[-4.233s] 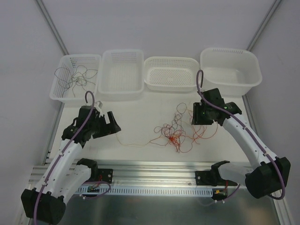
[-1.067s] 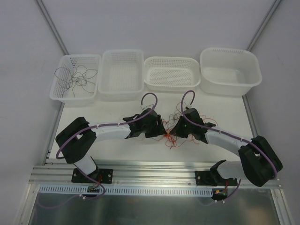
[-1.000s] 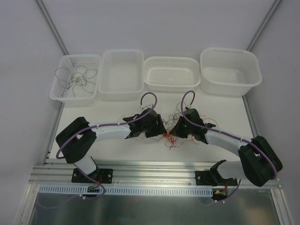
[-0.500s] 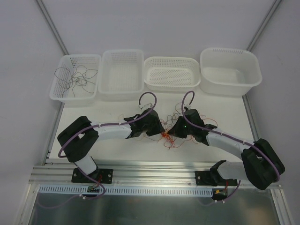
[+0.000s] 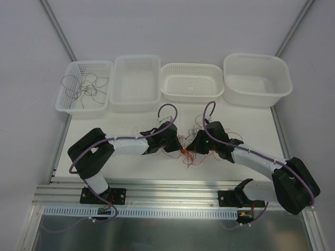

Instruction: Untangle the cables

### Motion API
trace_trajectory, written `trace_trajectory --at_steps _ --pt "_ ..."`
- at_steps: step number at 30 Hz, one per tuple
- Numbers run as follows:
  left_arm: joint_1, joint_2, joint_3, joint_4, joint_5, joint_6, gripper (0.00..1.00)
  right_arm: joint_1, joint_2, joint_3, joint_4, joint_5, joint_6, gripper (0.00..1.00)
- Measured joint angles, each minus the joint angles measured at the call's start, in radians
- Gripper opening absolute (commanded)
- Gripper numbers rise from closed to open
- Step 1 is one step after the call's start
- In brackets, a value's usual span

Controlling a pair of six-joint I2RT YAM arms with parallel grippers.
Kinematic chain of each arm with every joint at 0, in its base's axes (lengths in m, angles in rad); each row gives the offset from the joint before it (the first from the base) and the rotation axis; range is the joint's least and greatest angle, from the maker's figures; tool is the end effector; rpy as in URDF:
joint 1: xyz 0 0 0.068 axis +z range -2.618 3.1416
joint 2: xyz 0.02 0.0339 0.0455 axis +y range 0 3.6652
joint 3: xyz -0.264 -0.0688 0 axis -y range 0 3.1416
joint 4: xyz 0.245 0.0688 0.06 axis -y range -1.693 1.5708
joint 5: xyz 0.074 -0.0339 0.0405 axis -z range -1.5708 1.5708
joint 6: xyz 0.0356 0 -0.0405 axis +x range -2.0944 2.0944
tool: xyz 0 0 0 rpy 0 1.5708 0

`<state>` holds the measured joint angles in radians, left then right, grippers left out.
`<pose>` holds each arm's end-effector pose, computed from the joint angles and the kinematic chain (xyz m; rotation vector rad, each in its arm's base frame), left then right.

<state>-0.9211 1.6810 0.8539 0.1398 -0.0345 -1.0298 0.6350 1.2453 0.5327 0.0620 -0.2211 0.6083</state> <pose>0.2089 -0.2730 0.1667 -0.1535 2.4529 -0.9385 0.1940 0.1526 0.1830 -0.1615 2.3606 0.8950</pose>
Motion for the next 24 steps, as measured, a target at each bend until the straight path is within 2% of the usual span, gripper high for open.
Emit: trace_trajectory --at_steps 4,7,12,18,20,24 --pt "0.022 -0.033 -0.029 0.011 0.0 0.011 0.0 0.0 -0.043 0.022 -0.094 0.011 -0.051 0.01" --pt "0.078 -0.116 -0.086 0.005 -0.002 0.029 0.0 -0.002 -0.108 0.068 -0.222 0.043 -0.115 0.01" --pt "0.231 -0.317 -0.164 -0.079 -0.03 0.078 0.0 -0.069 -0.242 0.212 -0.478 0.134 -0.247 0.01" --pt "0.278 -0.553 -0.158 -0.163 -0.068 0.158 0.0 -0.172 -0.324 0.372 -0.665 0.143 -0.351 0.01" --pt "0.31 -0.621 -0.143 -0.231 -0.116 0.208 0.0 -0.206 -0.343 0.418 -0.727 0.164 -0.386 0.01" --pt "0.469 -0.701 -0.119 -0.418 -0.242 0.314 0.0 -0.319 -0.37 0.52 -0.855 0.23 -0.445 0.01"
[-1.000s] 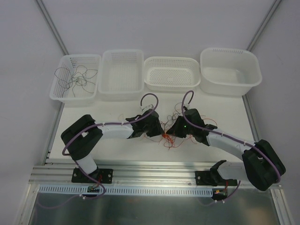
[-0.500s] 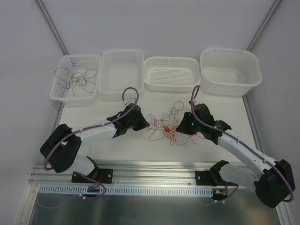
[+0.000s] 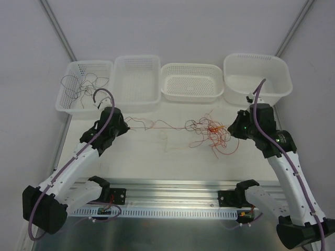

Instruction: Untangle the cables

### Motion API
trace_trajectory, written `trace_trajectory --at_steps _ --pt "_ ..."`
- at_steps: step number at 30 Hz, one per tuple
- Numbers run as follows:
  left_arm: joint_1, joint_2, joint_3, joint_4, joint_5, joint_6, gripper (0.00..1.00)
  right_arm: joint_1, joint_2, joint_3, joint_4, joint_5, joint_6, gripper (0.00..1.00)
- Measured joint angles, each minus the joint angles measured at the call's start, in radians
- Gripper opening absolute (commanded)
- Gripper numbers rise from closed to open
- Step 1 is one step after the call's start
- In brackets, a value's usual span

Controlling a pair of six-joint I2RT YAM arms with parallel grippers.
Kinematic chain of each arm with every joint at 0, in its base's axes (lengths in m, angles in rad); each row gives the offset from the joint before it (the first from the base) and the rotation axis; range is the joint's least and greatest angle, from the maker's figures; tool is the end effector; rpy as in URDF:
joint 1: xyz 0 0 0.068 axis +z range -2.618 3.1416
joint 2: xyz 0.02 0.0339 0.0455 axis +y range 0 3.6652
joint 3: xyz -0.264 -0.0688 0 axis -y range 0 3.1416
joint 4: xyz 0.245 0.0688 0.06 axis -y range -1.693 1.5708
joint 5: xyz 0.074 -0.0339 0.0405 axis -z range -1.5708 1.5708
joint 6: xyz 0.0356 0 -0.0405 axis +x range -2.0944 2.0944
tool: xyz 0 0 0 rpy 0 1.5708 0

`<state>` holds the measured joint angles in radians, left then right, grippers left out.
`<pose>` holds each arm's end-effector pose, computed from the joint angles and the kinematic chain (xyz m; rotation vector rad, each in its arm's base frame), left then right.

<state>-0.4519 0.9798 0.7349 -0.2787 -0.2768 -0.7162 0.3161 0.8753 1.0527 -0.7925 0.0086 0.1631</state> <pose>0.2012 -0.0868 0.2774 -0.4428 2.0531 -0.4232 0.1625 0.0528 0.3552 -0.1631 2.1919 0.2609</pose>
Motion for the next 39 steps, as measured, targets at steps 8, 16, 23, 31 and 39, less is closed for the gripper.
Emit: trace_trajectory --at_steps 8,16,23,31,39 --pt "0.23 -0.053 0.192 -0.245 -0.096 0.185 0.0 -0.16 -0.007 0.1 -0.112 0.001 -0.051 0.01" --pt "0.459 -0.071 0.335 -0.369 -0.098 0.295 0.0 -0.256 0.001 0.188 -0.148 -0.045 -0.058 0.01" --pt "0.665 -0.079 0.335 -0.428 0.136 0.305 0.0 -0.294 0.016 0.14 -0.149 -0.177 -0.027 0.01" --pt "0.695 -0.082 0.177 -0.393 0.354 0.328 0.04 -0.323 0.051 0.03 -0.127 -0.172 -0.042 0.01" --pt "0.605 -0.103 -0.014 -0.402 0.446 0.317 0.91 -0.292 0.091 -0.037 -0.124 -0.167 -0.079 0.01"
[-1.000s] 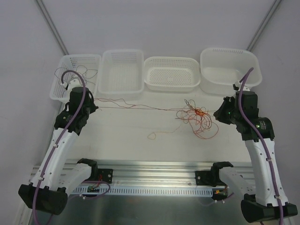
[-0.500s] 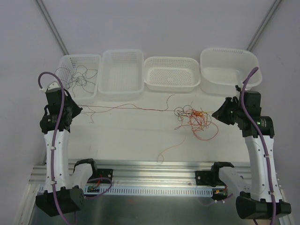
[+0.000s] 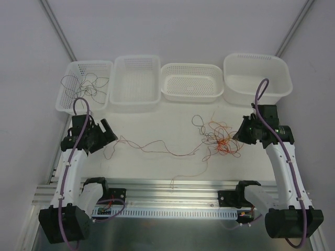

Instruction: Untangle the cables

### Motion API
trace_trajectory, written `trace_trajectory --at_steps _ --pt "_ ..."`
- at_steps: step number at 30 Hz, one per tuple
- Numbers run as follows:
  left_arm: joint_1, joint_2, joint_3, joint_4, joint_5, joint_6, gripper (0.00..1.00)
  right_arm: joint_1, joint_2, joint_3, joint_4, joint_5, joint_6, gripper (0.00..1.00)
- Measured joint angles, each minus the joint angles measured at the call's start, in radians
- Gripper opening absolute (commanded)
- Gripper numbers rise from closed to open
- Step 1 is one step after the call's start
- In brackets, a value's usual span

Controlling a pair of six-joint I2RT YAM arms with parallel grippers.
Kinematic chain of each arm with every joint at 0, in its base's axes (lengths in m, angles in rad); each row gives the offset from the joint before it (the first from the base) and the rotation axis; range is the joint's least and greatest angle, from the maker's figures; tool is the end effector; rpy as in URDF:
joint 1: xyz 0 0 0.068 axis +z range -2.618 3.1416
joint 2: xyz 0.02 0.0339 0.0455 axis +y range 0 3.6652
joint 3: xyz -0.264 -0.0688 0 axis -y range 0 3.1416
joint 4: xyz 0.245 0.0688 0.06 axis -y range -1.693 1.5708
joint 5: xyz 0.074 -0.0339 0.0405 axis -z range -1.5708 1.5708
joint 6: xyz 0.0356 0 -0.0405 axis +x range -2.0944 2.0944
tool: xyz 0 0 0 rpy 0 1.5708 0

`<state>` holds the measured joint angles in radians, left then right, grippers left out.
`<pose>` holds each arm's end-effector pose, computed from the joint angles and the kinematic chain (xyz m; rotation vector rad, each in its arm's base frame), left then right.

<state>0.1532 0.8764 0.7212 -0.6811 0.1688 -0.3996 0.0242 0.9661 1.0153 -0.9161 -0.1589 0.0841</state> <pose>0.1744 0.0209 0.2568 -0.5833 2.3441 -0.3168 0.1821 0.0100 0.3195 0.0018 2.4377 0.2421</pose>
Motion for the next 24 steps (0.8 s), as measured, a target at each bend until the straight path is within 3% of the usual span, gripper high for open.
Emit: trace_trajectory --at_steps 4,15,24 --pt "-0.095 -0.046 0.012 0.011 0.016 -0.011 0.99 0.022 0.0 0.0 0.005 0.014 -0.011 0.01" --pt "-0.483 0.07 0.106 0.047 0.021 -0.046 0.99 0.047 -0.026 0.0 0.023 0.022 -0.031 0.01" --pt "-0.513 0.216 0.102 0.079 -0.208 -0.251 0.85 0.06 -0.046 0.0 0.041 0.016 -0.037 0.01"
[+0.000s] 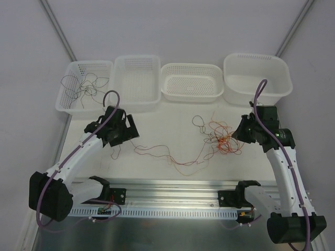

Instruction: Untangle the cables

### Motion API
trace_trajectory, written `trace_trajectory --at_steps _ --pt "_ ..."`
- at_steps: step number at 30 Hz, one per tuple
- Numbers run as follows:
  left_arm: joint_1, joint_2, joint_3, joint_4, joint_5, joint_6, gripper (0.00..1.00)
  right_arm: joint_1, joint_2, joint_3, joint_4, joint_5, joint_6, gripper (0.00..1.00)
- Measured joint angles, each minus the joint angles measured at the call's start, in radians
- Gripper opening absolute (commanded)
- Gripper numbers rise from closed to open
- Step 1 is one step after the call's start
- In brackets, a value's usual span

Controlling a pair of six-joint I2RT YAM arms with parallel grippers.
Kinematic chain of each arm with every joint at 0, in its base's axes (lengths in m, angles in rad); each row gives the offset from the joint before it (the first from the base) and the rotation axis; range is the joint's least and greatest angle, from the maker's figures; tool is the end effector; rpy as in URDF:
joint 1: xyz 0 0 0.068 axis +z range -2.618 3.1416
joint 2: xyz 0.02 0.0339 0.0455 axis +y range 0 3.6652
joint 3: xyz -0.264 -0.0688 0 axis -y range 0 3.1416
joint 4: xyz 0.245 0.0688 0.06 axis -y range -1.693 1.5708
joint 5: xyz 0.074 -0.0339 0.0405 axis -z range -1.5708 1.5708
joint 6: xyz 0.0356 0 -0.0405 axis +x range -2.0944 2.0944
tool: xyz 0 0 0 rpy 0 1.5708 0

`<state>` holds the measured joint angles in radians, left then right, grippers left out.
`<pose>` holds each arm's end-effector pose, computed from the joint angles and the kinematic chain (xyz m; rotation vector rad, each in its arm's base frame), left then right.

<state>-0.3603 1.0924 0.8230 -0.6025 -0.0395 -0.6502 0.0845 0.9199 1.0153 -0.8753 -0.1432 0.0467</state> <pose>0.2074 -0.0766 0.2566 -0.3763 2.4544 -0.3950 0.1748 0.0199 0.3298 -0.1148 2.3497 0.2326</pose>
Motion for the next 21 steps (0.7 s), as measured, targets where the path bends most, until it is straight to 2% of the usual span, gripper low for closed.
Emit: trace_trajectory --at_steps 6,9,10,11,12,17,21 --pt "0.0 0.151 -0.003 0.102 -0.034 -0.078 0.7 0.005 -0.015 0.0 0.005 -0.003 -0.001 0.01" --pt "0.0 0.225 -0.003 0.134 -0.052 -0.105 0.38 0.006 -0.022 0.0 0.006 -0.004 -0.004 0.01" --pt "0.0 0.248 -0.002 0.139 -0.058 -0.108 0.13 0.006 -0.025 0.0 0.006 -0.004 -0.005 0.01" --pt "0.0 0.264 -0.001 0.141 -0.068 -0.112 0.04 0.006 -0.029 0.0 0.006 -0.003 -0.006 0.01" --pt "0.0 0.27 0.002 0.141 -0.078 -0.103 0.0 0.006 -0.032 0.0 0.005 0.0 -0.007 0.01" --pt "0.0 0.233 0.155 0.082 -0.185 -0.021 0.0 0.006 -0.059 0.0 0.001 0.04 -0.008 0.01" --pt "0.0 0.13 0.394 0.073 -0.34 0.136 0.0 0.007 -0.07 -0.005 -0.004 0.087 -0.008 0.01"
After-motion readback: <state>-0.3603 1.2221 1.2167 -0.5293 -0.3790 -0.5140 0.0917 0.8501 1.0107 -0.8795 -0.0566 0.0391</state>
